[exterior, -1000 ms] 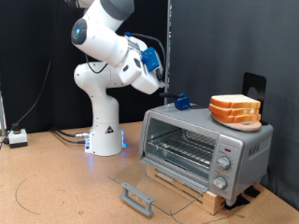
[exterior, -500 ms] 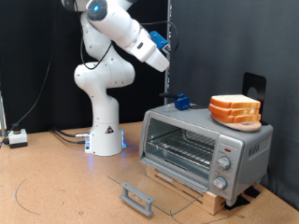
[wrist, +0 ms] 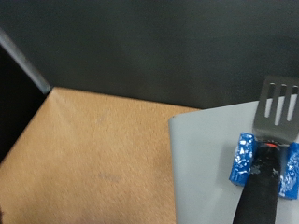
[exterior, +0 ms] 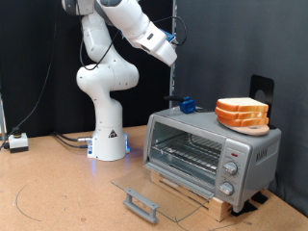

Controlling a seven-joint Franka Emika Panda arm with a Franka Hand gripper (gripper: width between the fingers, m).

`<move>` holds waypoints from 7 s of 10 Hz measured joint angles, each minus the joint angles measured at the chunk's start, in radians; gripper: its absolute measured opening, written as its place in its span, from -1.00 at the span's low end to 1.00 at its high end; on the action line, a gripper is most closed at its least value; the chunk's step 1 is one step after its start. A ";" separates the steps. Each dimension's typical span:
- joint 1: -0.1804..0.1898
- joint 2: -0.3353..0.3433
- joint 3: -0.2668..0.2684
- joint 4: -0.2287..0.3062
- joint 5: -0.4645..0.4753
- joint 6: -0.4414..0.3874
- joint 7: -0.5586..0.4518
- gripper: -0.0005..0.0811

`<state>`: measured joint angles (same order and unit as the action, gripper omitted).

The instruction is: Make a piece of toast with the oven

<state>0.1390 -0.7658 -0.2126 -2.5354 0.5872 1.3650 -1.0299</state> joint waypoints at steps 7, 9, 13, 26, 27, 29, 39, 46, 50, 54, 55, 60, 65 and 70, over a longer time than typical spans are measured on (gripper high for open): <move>-0.088 -0.277 0.218 -0.190 -0.009 0.314 0.127 0.99; -0.091 -0.273 0.228 -0.199 0.004 0.353 0.128 0.99; -0.081 -0.241 0.238 -0.195 0.042 0.342 0.178 0.99; -0.090 -0.152 0.569 -0.326 0.181 0.648 0.226 0.99; -0.090 -0.143 0.588 -0.332 0.181 0.659 0.220 0.99; -0.089 -0.122 0.635 -0.342 0.191 0.700 0.216 0.99; -0.085 -0.052 0.766 -0.350 0.303 0.804 0.215 0.99; -0.086 -0.053 0.773 -0.350 0.321 0.812 0.214 0.15; -0.111 -0.061 0.770 -0.350 0.311 0.816 0.215 0.17; -0.149 -0.067 0.758 -0.349 0.280 0.813 0.215 0.17; -0.155 -0.067 0.759 -0.349 0.271 0.813 0.215 0.17; -0.166 -0.067 0.760 -0.349 0.261 0.796 0.216 0.17; -0.170 -0.066 0.760 -0.349 0.260 0.782 0.219 0.73; -0.171 -0.066 0.745 -0.341 0.261 0.740 0.228 0.99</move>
<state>-0.0318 -0.8321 0.5323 -2.8761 0.8477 2.1048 -0.8016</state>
